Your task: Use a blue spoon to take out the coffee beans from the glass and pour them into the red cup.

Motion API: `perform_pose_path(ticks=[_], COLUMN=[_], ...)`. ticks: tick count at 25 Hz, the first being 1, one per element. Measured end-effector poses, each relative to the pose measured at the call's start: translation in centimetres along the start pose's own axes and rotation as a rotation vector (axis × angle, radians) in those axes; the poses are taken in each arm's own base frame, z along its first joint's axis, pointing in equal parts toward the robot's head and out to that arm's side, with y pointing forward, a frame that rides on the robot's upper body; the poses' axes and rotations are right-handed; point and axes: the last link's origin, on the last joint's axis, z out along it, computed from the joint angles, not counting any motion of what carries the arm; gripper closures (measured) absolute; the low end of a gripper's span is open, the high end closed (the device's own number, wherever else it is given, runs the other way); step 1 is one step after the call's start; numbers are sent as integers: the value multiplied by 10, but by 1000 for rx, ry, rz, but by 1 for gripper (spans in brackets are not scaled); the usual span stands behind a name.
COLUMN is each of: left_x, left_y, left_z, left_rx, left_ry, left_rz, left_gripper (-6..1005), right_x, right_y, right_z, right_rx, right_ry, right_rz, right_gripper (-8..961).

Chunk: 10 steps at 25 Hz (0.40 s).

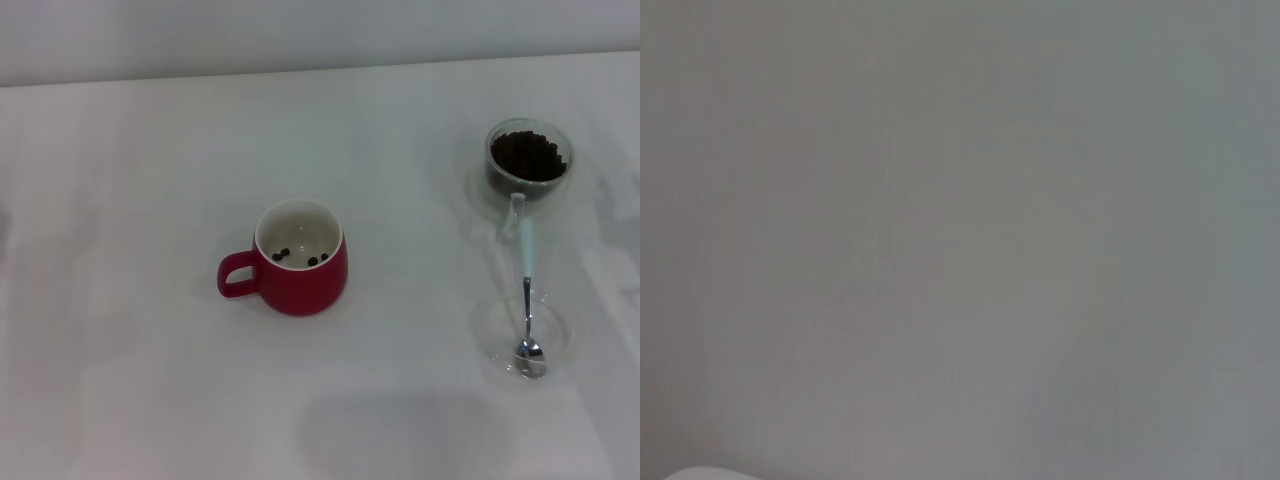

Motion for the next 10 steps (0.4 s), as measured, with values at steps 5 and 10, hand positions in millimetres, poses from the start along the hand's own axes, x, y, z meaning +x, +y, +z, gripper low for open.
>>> perform_pose_path(ticks=[5, 10], left_x=[-4, -9], left_y=[1, 3], left_z=[-4, -7], left_rx=[-10, -9], left_ry=[-18, -37], left_rz=[2, -7], left_gripper=[123, 123], right_x=[1, 3], right_y=[0, 1], right_z=[1, 0], right_rx=[1, 2], right_ry=[11, 23], right_rz=[0, 3], right_gripper=[519, 519])
